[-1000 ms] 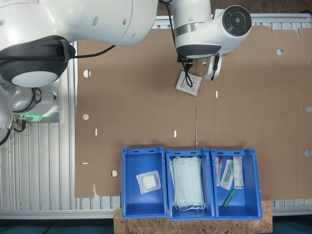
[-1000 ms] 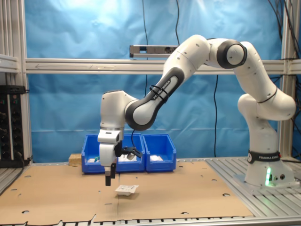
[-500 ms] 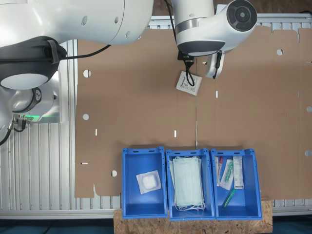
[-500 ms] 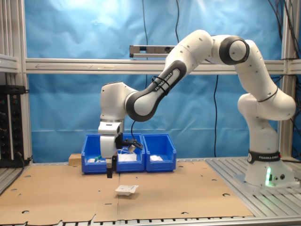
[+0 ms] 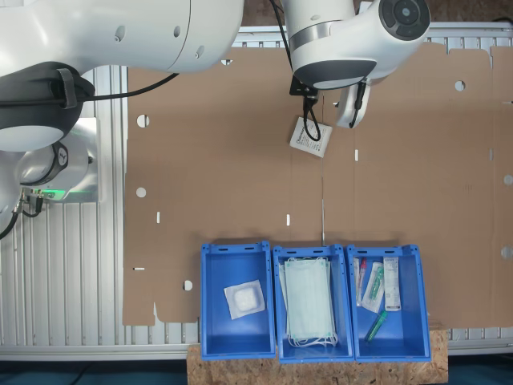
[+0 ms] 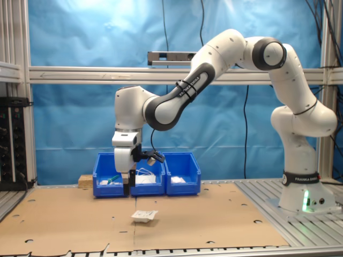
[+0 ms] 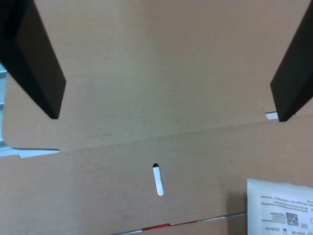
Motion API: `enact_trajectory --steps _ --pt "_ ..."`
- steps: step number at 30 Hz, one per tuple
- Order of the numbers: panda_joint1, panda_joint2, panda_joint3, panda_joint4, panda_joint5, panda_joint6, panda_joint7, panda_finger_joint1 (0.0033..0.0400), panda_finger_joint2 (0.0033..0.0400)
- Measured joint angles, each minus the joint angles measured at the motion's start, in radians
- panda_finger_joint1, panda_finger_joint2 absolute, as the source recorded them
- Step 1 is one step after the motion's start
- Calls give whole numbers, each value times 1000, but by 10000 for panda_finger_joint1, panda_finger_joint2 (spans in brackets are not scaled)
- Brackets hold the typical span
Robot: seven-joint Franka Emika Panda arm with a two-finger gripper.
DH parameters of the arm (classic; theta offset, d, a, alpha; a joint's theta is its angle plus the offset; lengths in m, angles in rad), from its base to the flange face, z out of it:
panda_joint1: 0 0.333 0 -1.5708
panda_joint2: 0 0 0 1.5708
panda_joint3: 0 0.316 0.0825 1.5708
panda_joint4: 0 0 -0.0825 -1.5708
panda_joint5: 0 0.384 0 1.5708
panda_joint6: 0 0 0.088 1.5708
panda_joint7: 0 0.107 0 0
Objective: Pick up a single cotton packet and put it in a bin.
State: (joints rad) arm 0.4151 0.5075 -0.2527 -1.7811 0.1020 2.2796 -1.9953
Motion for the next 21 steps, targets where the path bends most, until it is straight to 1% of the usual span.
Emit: enact_trajectory --steps 6,7,8,11,12,17,21 --pt "0 -5 0 0 -10 -13 50 400 400" --pt "0 -5 0 0 -11 -15 60 400 400" --pt "0 -5 0 -1 -14 -18 80 400 400" --pt "0 -5 0 -2 -17 -23 109 400 400" --pt "0 -5 0 -2 -17 -23 109 400 400" --pt "0 -5 0 -9 -21 -28 157 400 400" --pt "1 -7 1 -21 -24 -31 190 400 400"
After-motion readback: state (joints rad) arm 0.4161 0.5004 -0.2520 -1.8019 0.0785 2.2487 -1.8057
